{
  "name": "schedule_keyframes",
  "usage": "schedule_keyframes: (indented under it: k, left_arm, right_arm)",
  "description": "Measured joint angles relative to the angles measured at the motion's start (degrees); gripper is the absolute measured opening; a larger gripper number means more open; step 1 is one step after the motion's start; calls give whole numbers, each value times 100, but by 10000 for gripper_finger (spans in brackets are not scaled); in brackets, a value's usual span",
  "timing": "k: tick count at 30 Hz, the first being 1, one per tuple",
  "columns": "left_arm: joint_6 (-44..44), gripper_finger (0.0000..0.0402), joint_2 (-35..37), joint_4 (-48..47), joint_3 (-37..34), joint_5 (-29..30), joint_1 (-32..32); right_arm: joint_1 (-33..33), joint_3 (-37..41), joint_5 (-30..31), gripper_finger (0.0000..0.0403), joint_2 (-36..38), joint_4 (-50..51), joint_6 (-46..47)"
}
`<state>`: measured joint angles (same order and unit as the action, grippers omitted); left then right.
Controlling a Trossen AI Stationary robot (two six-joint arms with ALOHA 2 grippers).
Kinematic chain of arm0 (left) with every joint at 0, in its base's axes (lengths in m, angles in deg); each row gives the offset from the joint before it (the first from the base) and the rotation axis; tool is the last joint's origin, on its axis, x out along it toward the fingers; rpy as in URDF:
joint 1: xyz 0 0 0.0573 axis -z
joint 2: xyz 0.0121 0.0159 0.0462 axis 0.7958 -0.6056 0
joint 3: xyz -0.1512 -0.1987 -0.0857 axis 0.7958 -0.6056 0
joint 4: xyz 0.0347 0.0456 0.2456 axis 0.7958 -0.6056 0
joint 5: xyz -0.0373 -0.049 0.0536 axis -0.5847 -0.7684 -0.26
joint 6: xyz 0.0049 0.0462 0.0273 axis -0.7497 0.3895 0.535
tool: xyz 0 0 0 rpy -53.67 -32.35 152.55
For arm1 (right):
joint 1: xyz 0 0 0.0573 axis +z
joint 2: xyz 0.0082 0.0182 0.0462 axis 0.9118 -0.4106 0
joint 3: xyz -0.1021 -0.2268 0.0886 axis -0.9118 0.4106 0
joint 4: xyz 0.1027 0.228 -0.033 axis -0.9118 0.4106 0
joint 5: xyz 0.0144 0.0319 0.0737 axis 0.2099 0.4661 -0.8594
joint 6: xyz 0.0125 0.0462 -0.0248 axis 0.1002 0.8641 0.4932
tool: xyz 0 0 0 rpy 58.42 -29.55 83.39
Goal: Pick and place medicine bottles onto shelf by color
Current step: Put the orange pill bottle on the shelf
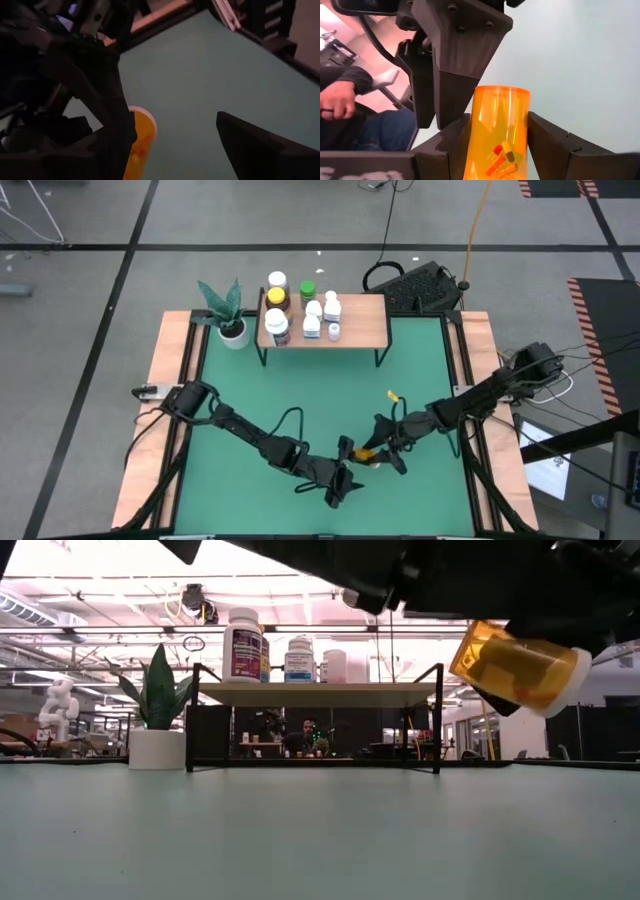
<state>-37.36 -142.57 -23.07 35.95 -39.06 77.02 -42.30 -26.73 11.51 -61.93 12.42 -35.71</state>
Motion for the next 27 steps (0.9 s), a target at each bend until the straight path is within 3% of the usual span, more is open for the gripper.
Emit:
schedule_keyframes:
  k: [11, 18, 27]
  left_arm:
    - [142, 276, -8, 424, -4, -115, -25]
    - [193, 275, -10, 204, 3, -62, -16]
    - [436, 275, -26, 235, -2, 268, 58]
  right_arm:
    - [123, 29, 62, 169, -238, -621, -128]
    - [206, 24, 204, 169, -221, -315, -236]
    - [364, 18, -298, 169, -227, -225, -459]
